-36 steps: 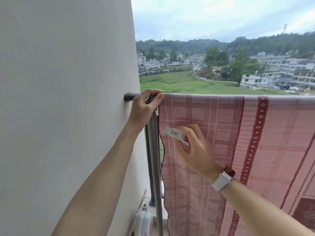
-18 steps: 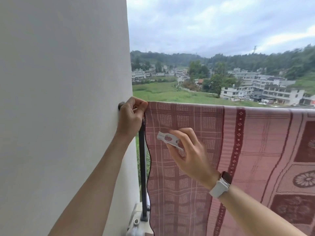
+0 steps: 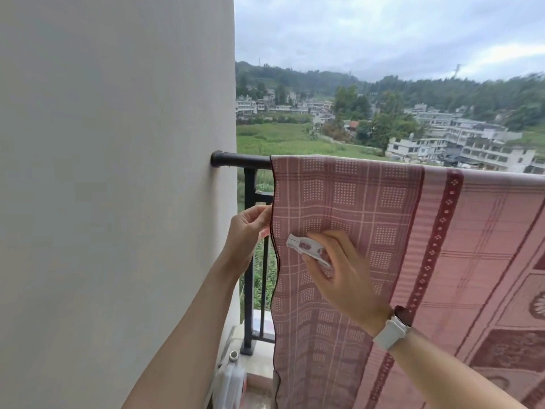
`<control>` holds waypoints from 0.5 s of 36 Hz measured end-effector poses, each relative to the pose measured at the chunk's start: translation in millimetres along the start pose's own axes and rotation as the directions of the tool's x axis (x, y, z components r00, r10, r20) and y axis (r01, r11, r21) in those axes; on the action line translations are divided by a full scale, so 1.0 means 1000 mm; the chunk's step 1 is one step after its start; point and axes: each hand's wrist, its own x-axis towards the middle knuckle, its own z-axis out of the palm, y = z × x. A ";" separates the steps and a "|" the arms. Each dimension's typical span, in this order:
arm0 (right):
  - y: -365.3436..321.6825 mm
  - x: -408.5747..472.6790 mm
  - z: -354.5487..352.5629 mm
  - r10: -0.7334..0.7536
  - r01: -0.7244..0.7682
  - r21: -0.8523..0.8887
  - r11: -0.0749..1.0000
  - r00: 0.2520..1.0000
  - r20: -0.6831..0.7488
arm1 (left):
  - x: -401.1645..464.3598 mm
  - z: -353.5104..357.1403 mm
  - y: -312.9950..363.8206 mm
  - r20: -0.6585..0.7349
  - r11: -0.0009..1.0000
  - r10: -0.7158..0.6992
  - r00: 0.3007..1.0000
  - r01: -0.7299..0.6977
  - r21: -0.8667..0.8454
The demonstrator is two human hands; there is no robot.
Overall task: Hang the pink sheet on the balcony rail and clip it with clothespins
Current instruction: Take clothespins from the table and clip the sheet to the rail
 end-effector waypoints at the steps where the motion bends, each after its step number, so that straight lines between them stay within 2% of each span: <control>1: -0.001 -0.001 0.002 -0.003 0.003 -0.006 1.000 1.000 0.005 | 0.000 -0.001 -0.002 -0.050 0.999 0.033 0.998 -0.032 0.015; 4: -0.004 -0.001 0.006 -0.024 0.024 -0.010 1.000 1.000 0.013 | -0.003 -0.002 -0.004 -0.123 0.989 0.142 0.982 -0.134 0.067; 6: -0.006 -0.001 0.009 -0.060 0.061 -0.027 0.998 0.998 0.028 | -0.007 0.000 -0.004 -0.093 0.984 0.169 0.981 -0.163 0.064; 13: 0.003 -0.010 0.012 -0.123 0.144 -0.128 0.981 0.980 0.159 | -0.016 -0.004 -0.015 0.079 0.988 0.131 0.988 -0.124 -0.092; 16: 0.007 -0.011 0.008 -0.160 0.195 -0.132 0.972 0.958 0.240 | -0.018 -0.004 -0.022 0.064 0.990 0.143 0.988 -0.143 0.010; 18: 0.007 -0.010 0.006 -0.170 0.212 -0.136 0.968 0.949 0.266 | -0.020 0.000 -0.029 0.001 0.989 0.141 0.990 -0.141 0.051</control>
